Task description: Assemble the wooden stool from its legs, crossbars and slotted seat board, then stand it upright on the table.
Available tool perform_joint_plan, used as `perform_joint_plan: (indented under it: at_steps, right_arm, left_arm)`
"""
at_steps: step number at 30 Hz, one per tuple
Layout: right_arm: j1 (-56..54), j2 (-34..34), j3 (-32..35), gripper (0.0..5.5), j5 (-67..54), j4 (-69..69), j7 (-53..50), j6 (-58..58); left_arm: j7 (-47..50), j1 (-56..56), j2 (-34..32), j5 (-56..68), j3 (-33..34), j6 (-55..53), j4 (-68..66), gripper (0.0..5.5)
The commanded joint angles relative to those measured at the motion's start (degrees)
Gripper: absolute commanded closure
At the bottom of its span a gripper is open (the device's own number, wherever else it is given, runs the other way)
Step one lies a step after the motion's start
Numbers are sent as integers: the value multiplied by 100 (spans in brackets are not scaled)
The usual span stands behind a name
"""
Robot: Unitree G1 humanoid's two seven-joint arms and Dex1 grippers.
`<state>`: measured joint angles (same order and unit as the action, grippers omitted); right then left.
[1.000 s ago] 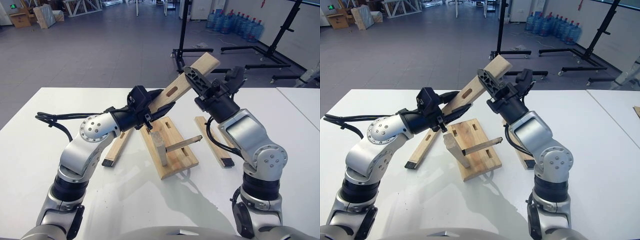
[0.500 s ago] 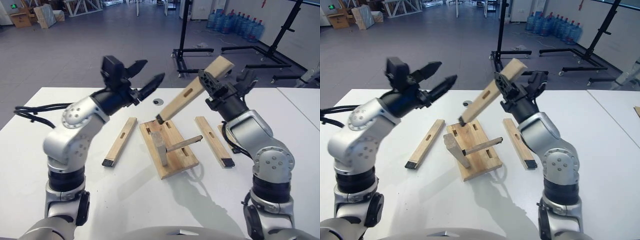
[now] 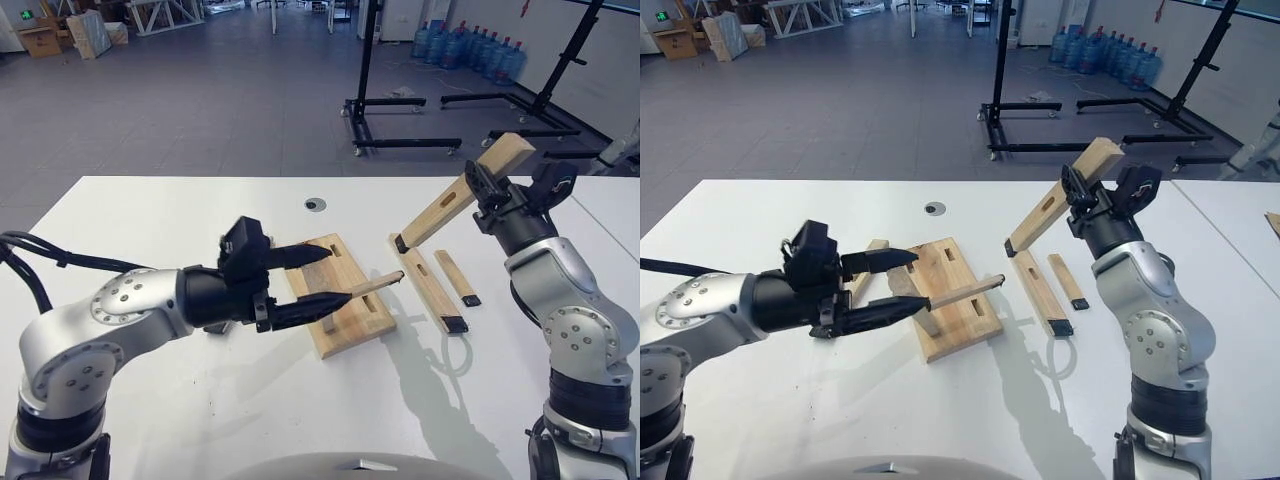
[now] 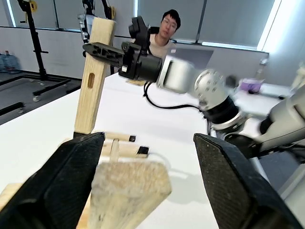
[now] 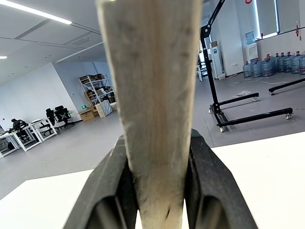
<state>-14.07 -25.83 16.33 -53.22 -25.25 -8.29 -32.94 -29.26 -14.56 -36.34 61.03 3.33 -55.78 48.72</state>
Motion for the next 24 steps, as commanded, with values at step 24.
perform_joint_plan:
  at_steps: [24]
  right_arm:
    - [664, -18, -535, 450, 1719, -192, 1989, 502]
  left_arm:
    - [531, 216, 251, -3764, -1934, 1904, -1074, 351]
